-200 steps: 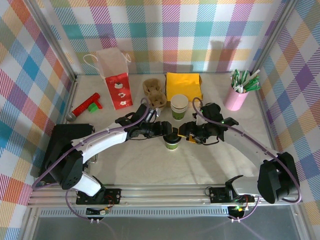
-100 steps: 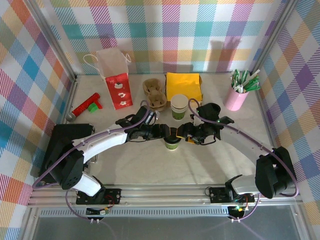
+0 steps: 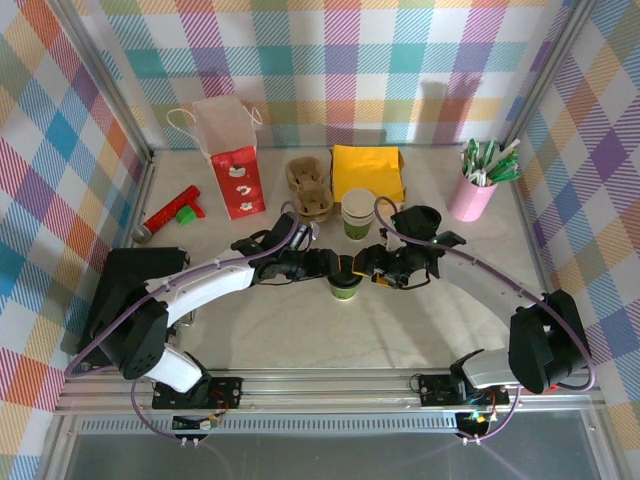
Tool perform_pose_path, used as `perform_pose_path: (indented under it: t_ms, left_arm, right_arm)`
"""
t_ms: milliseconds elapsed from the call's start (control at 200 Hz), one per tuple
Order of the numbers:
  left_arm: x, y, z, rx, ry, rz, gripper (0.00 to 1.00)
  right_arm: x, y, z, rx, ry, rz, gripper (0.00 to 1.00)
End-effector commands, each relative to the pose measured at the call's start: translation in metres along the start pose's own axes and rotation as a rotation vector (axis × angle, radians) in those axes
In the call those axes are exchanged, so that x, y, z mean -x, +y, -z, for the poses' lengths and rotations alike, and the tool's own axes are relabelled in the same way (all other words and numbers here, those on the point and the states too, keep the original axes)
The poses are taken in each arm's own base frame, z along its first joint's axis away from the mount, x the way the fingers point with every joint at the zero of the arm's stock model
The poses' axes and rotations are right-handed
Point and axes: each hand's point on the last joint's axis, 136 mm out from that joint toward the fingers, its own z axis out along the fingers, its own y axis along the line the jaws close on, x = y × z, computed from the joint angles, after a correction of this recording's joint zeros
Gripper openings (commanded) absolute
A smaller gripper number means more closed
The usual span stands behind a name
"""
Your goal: Pack the takeout coffee
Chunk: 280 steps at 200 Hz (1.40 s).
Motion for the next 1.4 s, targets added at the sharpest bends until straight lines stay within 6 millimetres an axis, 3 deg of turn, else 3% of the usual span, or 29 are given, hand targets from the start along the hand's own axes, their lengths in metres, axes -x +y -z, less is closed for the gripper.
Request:
perform_pose_path:
  t_ms: [0,120,300,595,965,1395]
  left_arm:
    - [-0.015,0.032,-0.007,0.122,0.028,-0.007,0.61]
    - [-0.020,0.050,-0.009,0.192,0.040,-0.014,0.60]
    - [-0.023,0.058,-0.007,0.239,0.042,-0.026,0.60]
    - [-0.007,0.011,0.002,0.118,-0.002,-0.086,0.60]
    - [0.010,-0.015,0.007,0.059,-0.033,-0.103,0.60]
    - [-0.002,0.001,-0.017,0.092,0.026,-0.078,0.57]
  right_arm:
    - [-0.007,-0.023,-0.006,-0.104,0.020,-0.010,0.63]
    - [-0.011,-0.044,-0.014,-0.184,0.041,-0.043,0.64]
    - [-0.012,-0.045,-0.014,-0.181,0.033,-0.045,0.63]
    - [0.009,-0.017,0.013,-0.149,-0.059,0.024,0.63]
    - [0.032,0.014,0.038,-0.129,-0.129,0.094,0.63]
    - [0.023,-0.020,0.008,-0.209,-0.065,0.039,0.58]
